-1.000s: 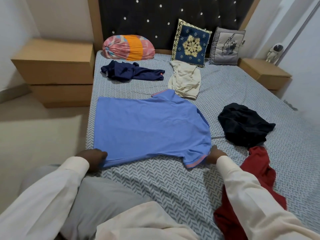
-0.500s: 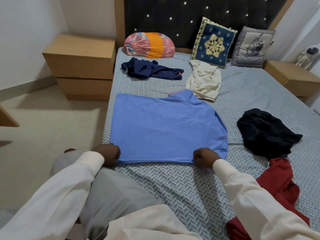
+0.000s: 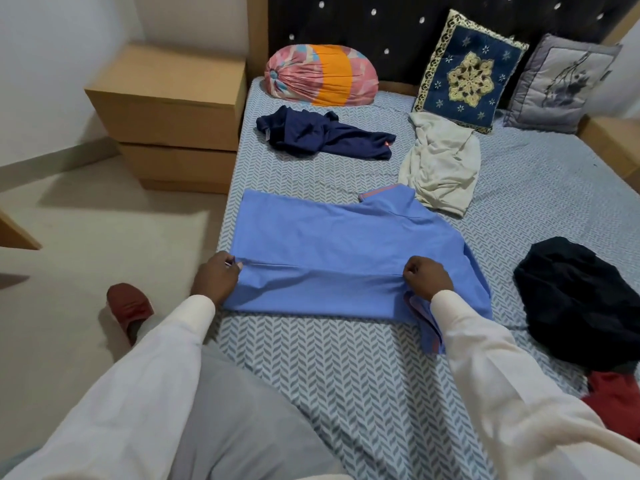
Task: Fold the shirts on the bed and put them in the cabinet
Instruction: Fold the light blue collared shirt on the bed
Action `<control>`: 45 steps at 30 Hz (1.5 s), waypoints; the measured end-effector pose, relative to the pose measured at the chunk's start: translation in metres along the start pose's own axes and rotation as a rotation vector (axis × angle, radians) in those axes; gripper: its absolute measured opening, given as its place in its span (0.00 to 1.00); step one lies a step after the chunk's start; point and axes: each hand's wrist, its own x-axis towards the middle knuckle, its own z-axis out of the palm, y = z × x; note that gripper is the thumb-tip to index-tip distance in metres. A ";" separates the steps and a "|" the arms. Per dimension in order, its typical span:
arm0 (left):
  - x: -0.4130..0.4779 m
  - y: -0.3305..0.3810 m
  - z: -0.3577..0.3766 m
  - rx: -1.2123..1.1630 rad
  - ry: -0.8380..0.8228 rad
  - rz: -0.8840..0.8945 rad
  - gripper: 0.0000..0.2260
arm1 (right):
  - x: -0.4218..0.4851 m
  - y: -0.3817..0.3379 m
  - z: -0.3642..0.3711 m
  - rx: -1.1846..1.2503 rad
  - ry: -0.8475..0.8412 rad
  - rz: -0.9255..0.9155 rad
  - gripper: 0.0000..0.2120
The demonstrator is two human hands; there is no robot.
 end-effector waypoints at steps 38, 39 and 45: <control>-0.070 0.099 0.172 0.892 -0.531 0.434 0.36 | -0.078 0.055 0.033 -0.073 0.039 -0.039 0.21; -0.071 0.098 0.175 0.912 -0.523 0.424 0.36 | -0.065 0.054 0.019 -0.082 -0.029 -0.011 0.19; -0.071 0.101 0.177 0.919 -0.566 0.348 0.37 | 0.030 0.037 -0.092 0.005 0.121 0.082 0.22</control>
